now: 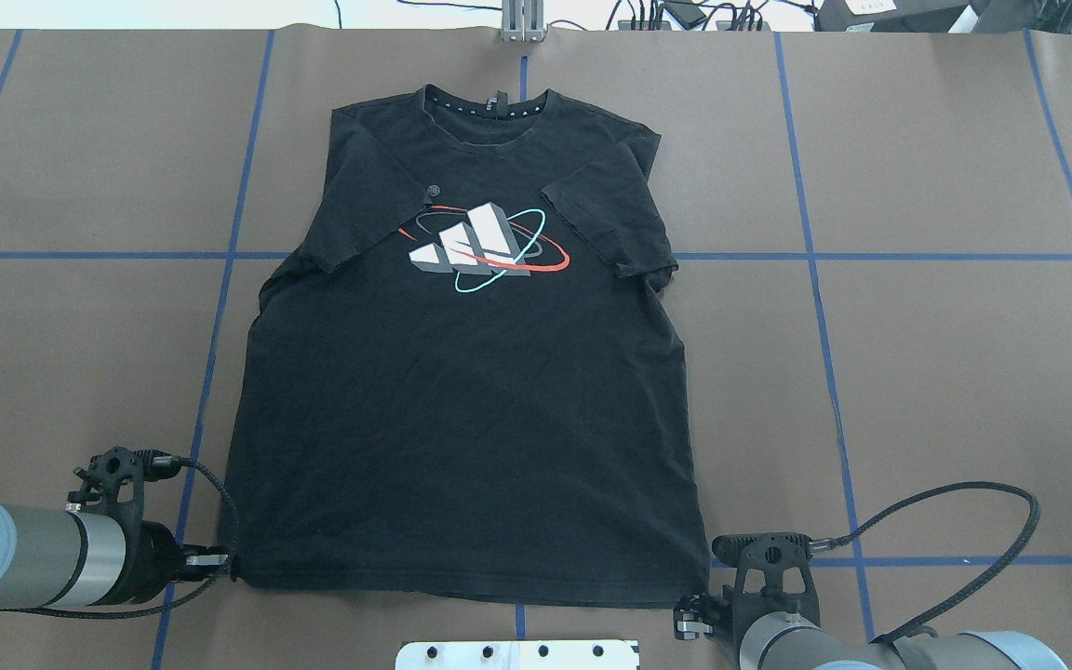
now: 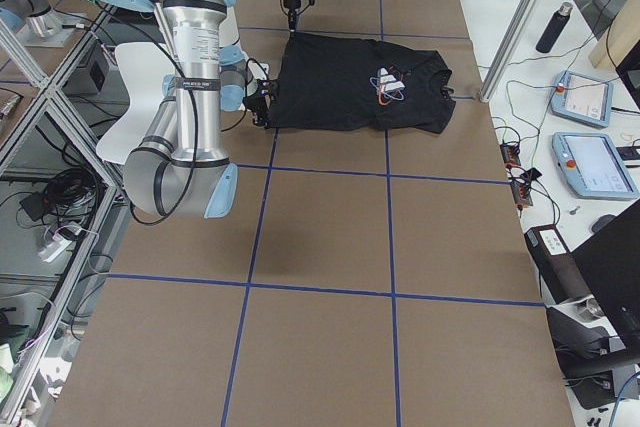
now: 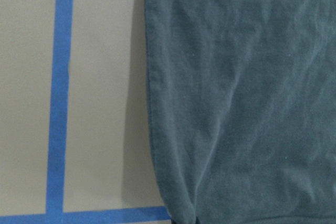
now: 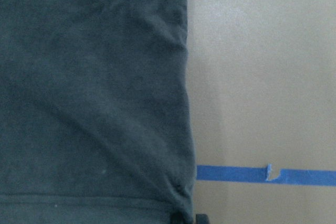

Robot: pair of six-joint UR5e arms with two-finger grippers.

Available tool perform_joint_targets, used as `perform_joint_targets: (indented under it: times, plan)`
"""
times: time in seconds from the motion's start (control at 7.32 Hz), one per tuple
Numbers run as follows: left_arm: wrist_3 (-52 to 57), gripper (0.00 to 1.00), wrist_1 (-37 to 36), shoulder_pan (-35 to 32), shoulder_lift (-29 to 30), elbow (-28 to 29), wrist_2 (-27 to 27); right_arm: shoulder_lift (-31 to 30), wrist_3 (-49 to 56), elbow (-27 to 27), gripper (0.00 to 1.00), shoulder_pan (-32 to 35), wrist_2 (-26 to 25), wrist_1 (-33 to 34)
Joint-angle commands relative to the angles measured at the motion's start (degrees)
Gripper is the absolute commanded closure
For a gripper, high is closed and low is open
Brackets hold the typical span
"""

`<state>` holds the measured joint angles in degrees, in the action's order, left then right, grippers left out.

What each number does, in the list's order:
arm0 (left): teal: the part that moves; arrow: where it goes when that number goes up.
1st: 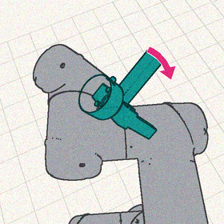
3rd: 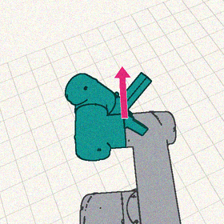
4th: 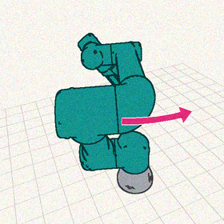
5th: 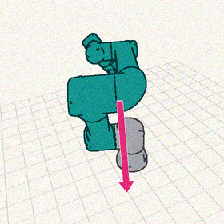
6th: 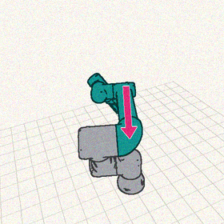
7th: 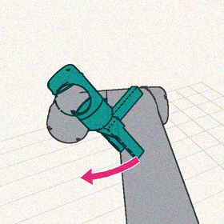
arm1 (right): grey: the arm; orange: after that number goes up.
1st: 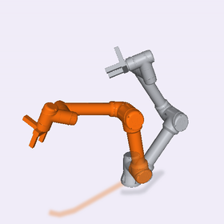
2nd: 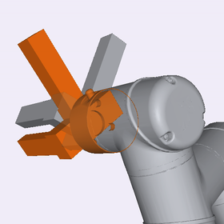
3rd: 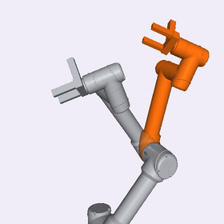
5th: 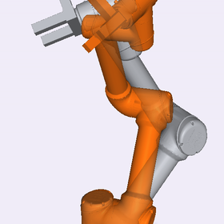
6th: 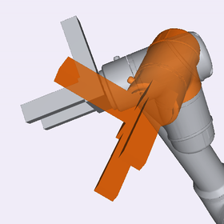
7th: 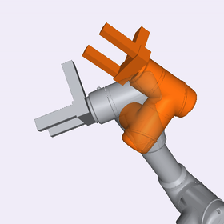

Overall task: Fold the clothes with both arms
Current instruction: 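Grasp the hem corners with both grippers, then lift the hem with both grippers and fold it toward the collar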

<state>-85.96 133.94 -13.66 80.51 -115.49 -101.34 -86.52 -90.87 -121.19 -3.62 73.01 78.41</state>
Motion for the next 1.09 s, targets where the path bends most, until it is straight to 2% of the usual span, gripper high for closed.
perform_joint_targets:
  times: [0.0, 0.27, 0.55, 0.68, 0.96]
  plan:
    - [0.00, 1.00, 0.00, -0.05, 0.00, -0.17, 0.00, 0.03, 0.08, -0.80, 1.00, 0.45, 0.46, -0.01]
    - [0.00, 1.00, -0.09, -0.31, -0.52, -2.53, -2.00, -0.06, 0.08, -4.91, 1.00, 2.20, 2.90, 0.60]
    - [0.70, 1.00, -0.26, -0.84, -3.67, -7.79, -8.58, -1.63, 0.08, -9.48, 1.00, 3.18, 6.08, 0.69]
    - [0.70, 1.00, -0.44, -1.62, -5.69, -11.82, -12.09, -3.73, 0.08, -13.42, 1.00, 3.44, 8.44, 0.78]
    - [0.70, 1.00, -0.61, -2.24, -8.08, -17.30, -15.29, -5.07, 0.08, -21.51, 1.00, 3.09, 11.10, 7.59]
